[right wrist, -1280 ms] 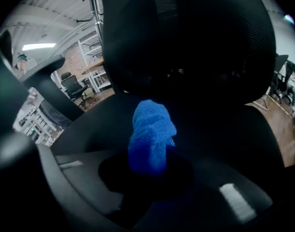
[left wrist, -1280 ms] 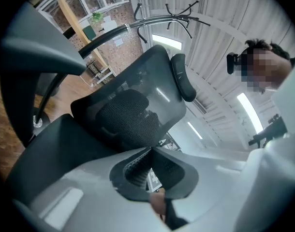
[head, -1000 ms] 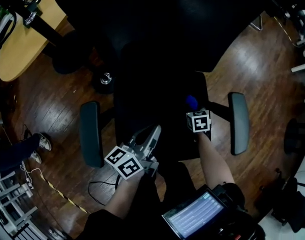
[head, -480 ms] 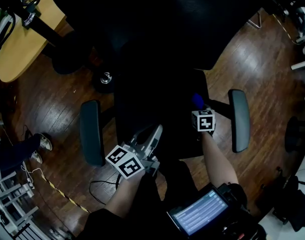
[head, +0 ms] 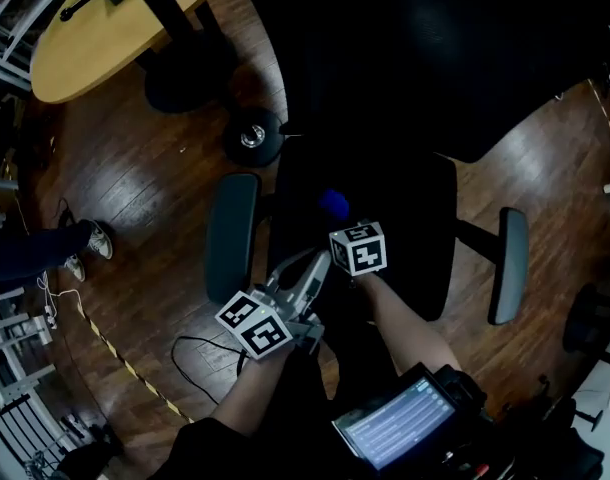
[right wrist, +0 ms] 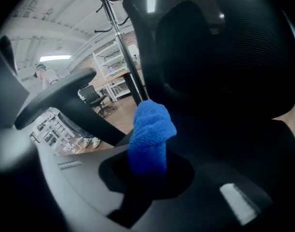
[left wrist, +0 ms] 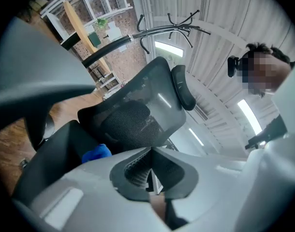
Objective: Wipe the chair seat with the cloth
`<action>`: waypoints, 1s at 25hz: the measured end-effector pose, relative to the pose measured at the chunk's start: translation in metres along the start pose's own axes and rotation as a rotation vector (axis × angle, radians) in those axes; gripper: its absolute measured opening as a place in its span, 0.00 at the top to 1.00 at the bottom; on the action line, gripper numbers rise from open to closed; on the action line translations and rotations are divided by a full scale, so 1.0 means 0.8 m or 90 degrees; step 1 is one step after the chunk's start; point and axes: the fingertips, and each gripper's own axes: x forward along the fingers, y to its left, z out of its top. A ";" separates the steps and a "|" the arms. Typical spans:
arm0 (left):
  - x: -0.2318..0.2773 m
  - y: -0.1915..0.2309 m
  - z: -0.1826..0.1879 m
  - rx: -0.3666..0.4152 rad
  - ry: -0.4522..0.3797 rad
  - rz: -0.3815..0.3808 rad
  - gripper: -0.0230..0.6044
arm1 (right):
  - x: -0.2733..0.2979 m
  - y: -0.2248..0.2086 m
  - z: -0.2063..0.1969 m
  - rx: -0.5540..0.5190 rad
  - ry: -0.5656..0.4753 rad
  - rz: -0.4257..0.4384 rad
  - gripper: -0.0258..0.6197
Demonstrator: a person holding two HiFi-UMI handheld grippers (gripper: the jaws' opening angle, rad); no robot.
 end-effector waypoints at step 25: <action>0.008 0.002 -0.014 0.015 0.031 -0.018 0.97 | -0.079 -0.115 -0.141 0.033 0.073 -0.176 0.89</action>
